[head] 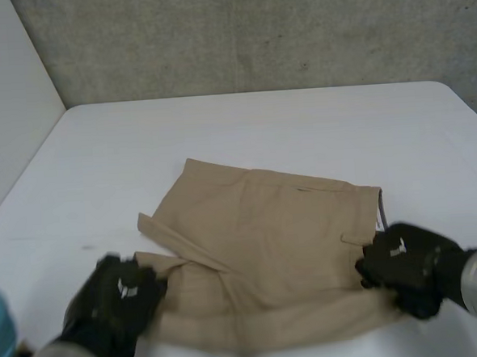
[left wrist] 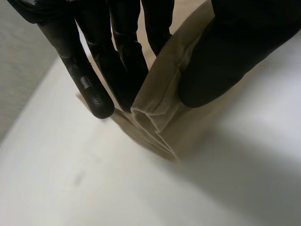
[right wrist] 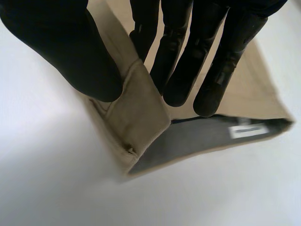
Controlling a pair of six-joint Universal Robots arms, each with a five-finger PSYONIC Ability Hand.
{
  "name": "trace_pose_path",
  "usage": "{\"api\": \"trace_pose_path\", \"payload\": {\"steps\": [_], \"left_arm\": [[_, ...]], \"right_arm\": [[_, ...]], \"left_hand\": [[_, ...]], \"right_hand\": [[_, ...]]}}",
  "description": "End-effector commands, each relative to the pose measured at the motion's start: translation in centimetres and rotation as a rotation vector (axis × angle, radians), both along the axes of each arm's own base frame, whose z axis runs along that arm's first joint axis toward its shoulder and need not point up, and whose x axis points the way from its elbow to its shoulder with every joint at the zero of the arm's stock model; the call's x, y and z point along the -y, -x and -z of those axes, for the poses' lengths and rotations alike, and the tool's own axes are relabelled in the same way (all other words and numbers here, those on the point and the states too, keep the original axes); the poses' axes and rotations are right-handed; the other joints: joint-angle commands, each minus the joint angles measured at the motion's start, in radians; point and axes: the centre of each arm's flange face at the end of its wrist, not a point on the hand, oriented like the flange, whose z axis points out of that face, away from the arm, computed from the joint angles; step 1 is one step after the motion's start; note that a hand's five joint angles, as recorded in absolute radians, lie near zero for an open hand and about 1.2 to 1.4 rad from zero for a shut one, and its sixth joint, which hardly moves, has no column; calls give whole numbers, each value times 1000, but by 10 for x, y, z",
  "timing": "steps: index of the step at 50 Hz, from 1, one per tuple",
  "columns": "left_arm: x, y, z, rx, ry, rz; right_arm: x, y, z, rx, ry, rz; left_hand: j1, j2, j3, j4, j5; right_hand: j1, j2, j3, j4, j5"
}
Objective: Fold the shorts.
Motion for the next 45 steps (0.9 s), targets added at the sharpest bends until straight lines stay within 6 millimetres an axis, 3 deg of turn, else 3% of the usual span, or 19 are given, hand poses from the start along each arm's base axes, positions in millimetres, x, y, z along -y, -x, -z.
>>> {"api": "trace_pose_path", "payload": {"steps": [1,4,8,11,15,21,23,24,26,27,28,29,33,36,37,41,45], "left_arm": [[104,32,1,-98,249,-102],[144,48,-1,-119,387,-109],[183,75,0,-118,551,-77],[211,91,14,-98,620,-71],[235,104,41,-52,630,-55],[258,122,62,-62,655,-52],[261,125,70,-63,651,-42],[262,125,72,-64,648,-37],[259,127,74,-66,644,-25],[258,128,74,-65,642,-20],[257,128,76,-60,640,-19],[256,128,78,-58,634,-20],[247,128,77,-63,615,-14],[244,124,49,-94,649,-37],[241,120,31,-124,662,-61],[224,105,0,-234,623,-107],[195,88,-20,-344,504,-123]], "right_arm": [[63,-9,7,87,124,130],[87,-8,4,79,205,196],[108,-20,6,77,317,221],[126,-29,11,91,405,232],[151,-38,21,117,505,238],[175,-46,41,133,532,243],[181,-48,49,131,522,248],[183,-48,51,128,522,253],[185,-48,54,107,528,287],[186,-47,53,100,535,304],[187,-46,52,93,539,320],[189,-43,50,82,549,350],[190,-41,37,97,577,382],[189,-40,16,148,606,400],[187,-38,-3,196,632,419],[176,-34,-47,326,674,448],[152,-31,-58,384,582,423]], "left_hand": [[247,200,204,198,243],[247,200,204,198,243],[247,200,204,198,243],[247,200,204,198,243],[247,200,204,198,243],[247,200,204,198,243],[247,200,204,198,243],[70,23,27,21,66],[-580,-628,-623,-629,-584],[-790,-837,-833,-839,-794],[-900,-947,-942,-948,-904],[-965,-1012,-1008,-1013,-969],[-975,-1022,-1018,-1024,-979],[-975,-1022,-1018,-1024,-979],[-975,-1022,-1018,-1024,-979],[-975,-1022,-1018,-1024,-979],[-974,-1021,-1017,-1023,-978]], "right_hand": [[408,206,189,204,220],[408,206,189,204,220],[408,206,189,204,220],[408,206,189,204,220],[408,206,189,204,220],[408,206,189,204,220],[408,206,189,204,220],[263,62,45,60,75],[-199,-401,-418,-402,-387],[-330,-531,-549,-533,-518],[-500,-701,-718,-703,-688],[-814,-1016,-1033,-1017,-1002],[-814,-1016,-1033,-1017,-1002],[-814,-1016,-1033,-1017,-1002],[-814,-1016,-1033,-1017,-1002],[-814,-1016,-1033,-1017,-1002],[-814,-1016,-1033,-1017,-1002]]}}
